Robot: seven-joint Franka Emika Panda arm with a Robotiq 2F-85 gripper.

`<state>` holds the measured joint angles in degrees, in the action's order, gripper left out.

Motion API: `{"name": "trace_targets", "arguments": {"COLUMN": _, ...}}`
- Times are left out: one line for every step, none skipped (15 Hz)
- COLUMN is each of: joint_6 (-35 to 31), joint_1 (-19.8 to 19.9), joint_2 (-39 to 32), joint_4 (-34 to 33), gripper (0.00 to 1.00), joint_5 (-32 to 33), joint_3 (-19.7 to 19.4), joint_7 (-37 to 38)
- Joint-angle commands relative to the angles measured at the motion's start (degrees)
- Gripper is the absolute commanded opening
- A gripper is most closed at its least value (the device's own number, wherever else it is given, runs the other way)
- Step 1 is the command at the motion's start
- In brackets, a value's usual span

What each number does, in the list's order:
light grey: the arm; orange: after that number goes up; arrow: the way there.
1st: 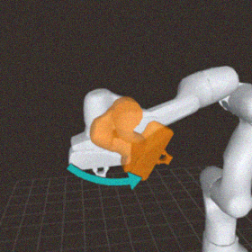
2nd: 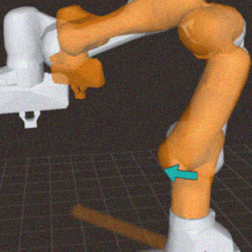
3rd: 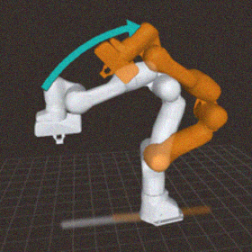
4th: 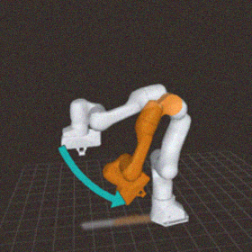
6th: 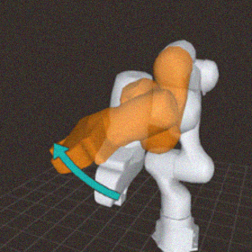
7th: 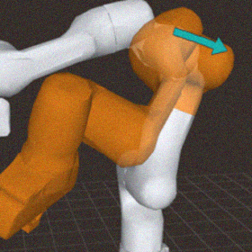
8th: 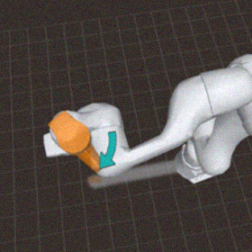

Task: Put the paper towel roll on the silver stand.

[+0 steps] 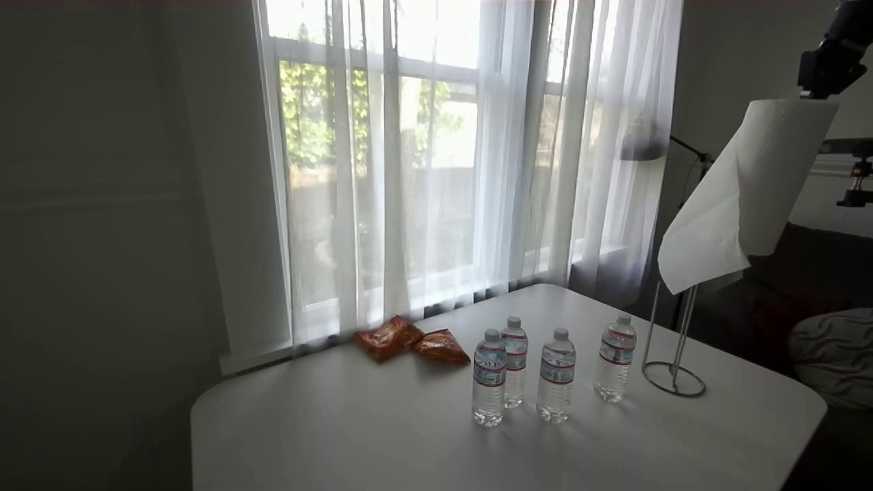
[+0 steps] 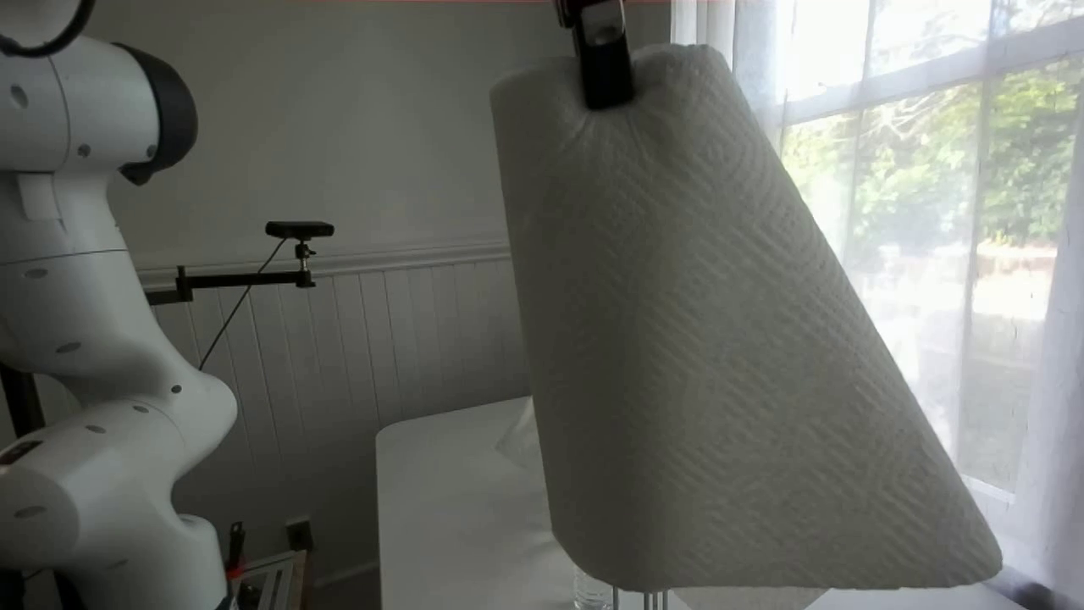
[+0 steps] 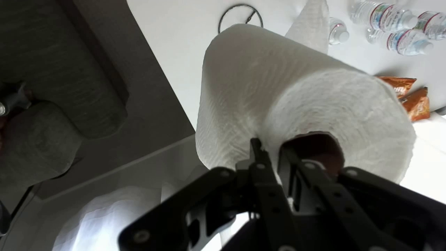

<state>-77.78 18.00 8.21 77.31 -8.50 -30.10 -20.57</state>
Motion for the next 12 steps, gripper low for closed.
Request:
{"name": "trace_targets", "arguments": {"joint_6": 0.3, "joint_1": 1.0, "joint_2": -0.4, "joint_4": -0.5, "gripper": 0.13, "joint_5": -0.3, "joint_3": 0.7, "joint_7": -0.2}}
{"name": "trace_targets", "arguments": {"joint_6": 0.3, "joint_1": 1.0, "joint_2": -0.4, "joint_4": -0.5, "gripper": 0.13, "joint_5": -0.4, "joint_3": 0.7, "joint_7": -0.2}}
{"name": "trace_targets", "arguments": {"joint_6": 0.3, "joint_1": 1.0, "joint_2": -0.4, "joint_4": -0.5, "gripper": 0.13, "joint_5": -0.4, "joint_3": 0.7, "joint_7": -0.2}}
{"name": "trace_targets", "arguments": {"joint_6": 0.3, "joint_1": 1.0, "joint_2": -0.4, "joint_4": -0.5, "gripper": 0.13, "joint_5": -0.4, "joint_3": 0.7, "joint_7": -0.2}}
{"name": "trace_targets", "arguments": {"joint_6": 0.3, "joint_1": 1.0, "joint_2": -0.4, "joint_4": -0.6, "gripper": 0.13, "joint_5": -0.4, "joint_3": 0.7, "joint_7": -0.3}}
{"name": "trace_targets", "arguments": {"joint_6": 0.3, "joint_1": 1.0, "joint_2": -0.4, "joint_4": -0.6, "gripper": 0.13, "joint_5": -0.4, "joint_3": 0.7, "joint_7": -0.3}}
{"name": "trace_targets", "arguments": {"joint_6": 0.3, "joint_1": 1.0, "joint_2": -0.4, "joint_4": -0.6, "gripper": 0.13, "joint_5": -0.4, "joint_3": 0.7, "joint_7": -0.3}}
{"name": "trace_targets", "arguments": {"joint_6": 0.3, "joint_1": 1.0, "joint_2": -0.4, "joint_4": -0.6, "gripper": 0.03, "joint_5": -0.4, "joint_3": 0.7, "joint_7": -0.3}}
{"name": "trace_targets", "arguments": {"joint_6": -0.6, "joint_1": 0.8, "joint_2": -0.2, "joint_4": 0.3, "gripper": 0.03, "joint_5": 0.1, "joint_3": 1.3, "joint_7": 0.0}}
{"name": "trace_targets", "arguments": {"joint_6": -2.2, "joint_1": 0.4, "joint_2": 0.1, "joint_4": 1.5, "gripper": 0.03, "joint_5": 1.0, "joint_3": 2.2, "joint_7": 1.2}}
{"name": "trace_targets", "arguments": {"joint_6": -2.9, "joint_1": 0.2, "joint_2": 0.3, "joint_4": 2.4, "gripper": 0.03, "joint_5": 1.4, "joint_3": 2.9, "joint_7": 1.6}}
{"name": "trace_targets", "arguments": {"joint_6": -4.3, "joint_1": -1.0, "joint_2": 0.7, "joint_4": 3.8, "gripper": 0.03, "joint_5": 2.2, "joint_3": 3.1, "joint_7": 2.6}}
